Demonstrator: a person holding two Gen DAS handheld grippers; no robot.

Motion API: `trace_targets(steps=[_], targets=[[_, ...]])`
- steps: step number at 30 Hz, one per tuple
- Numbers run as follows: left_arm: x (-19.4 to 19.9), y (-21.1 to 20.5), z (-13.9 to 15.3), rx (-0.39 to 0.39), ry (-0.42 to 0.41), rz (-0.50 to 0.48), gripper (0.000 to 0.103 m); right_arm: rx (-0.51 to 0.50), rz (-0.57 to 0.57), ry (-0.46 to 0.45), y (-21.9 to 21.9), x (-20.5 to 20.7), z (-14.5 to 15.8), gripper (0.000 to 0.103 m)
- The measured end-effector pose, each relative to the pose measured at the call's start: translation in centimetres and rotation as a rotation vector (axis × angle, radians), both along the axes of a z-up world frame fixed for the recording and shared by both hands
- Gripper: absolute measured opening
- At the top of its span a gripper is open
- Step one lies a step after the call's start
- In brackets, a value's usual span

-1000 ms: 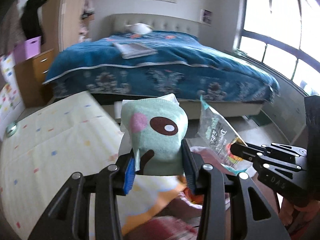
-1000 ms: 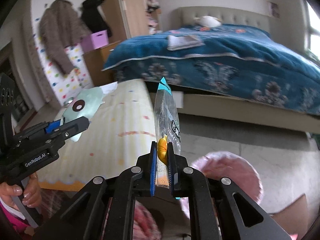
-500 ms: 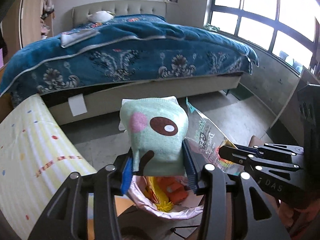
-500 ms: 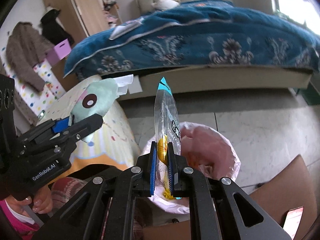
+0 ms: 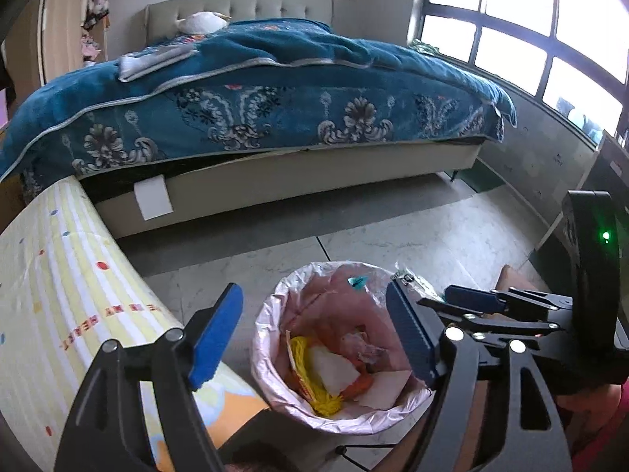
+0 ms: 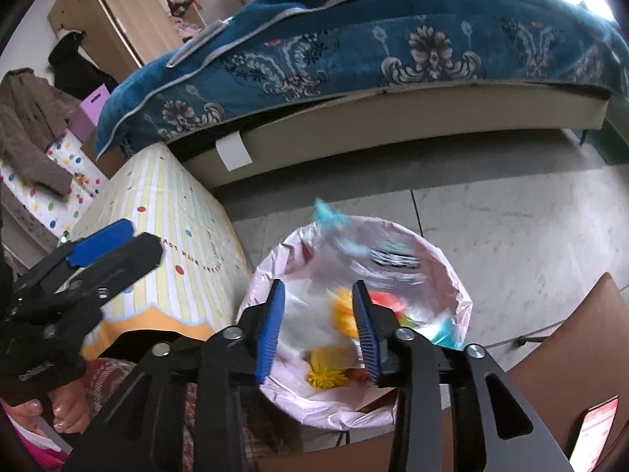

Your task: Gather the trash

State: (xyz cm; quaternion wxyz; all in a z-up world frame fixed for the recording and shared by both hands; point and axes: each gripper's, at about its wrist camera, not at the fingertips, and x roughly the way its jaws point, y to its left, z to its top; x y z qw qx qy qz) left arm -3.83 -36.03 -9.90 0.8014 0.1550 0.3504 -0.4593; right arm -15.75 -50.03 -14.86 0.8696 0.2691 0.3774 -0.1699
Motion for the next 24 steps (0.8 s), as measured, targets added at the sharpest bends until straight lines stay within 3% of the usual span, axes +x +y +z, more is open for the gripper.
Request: trace_targets(steps=[3,9,14,17,21,24], targets=[[0.3,1.5,1.0,-0.021,-0.02,0.031,0.077,-0.011,-0.006,-0.012,0.1,-0.5,0.4,0.049],[0.4,4.8,3.0,-0.056,-0.05,0.093,0.079,-0.075,-0.019,-0.061,1.3,-2.7,3.0,0.05],[0.3,8.0,4.3,-0.037,-0.087,0.162,0.084,-0.105,-0.007,-0.073,3.7,-1.8,5.3,0.052],[0.1,10.7,5.4,-0.029,-0.115,0.213,0.089,-0.132,0.026,-0.08,5.4,-1.5,7.1,0.062],[-0.1,14.5,6.8,-0.021,-0.137,0.293,0.096,-0.182,0.084,-0.095,8.1,-1.1,9.7,0.086],[0.0,17.9,7.8,0.012,-0.149,0.389,0.096,-0.211,0.15,-0.096,10.7,-0.4,10.8,0.09]])
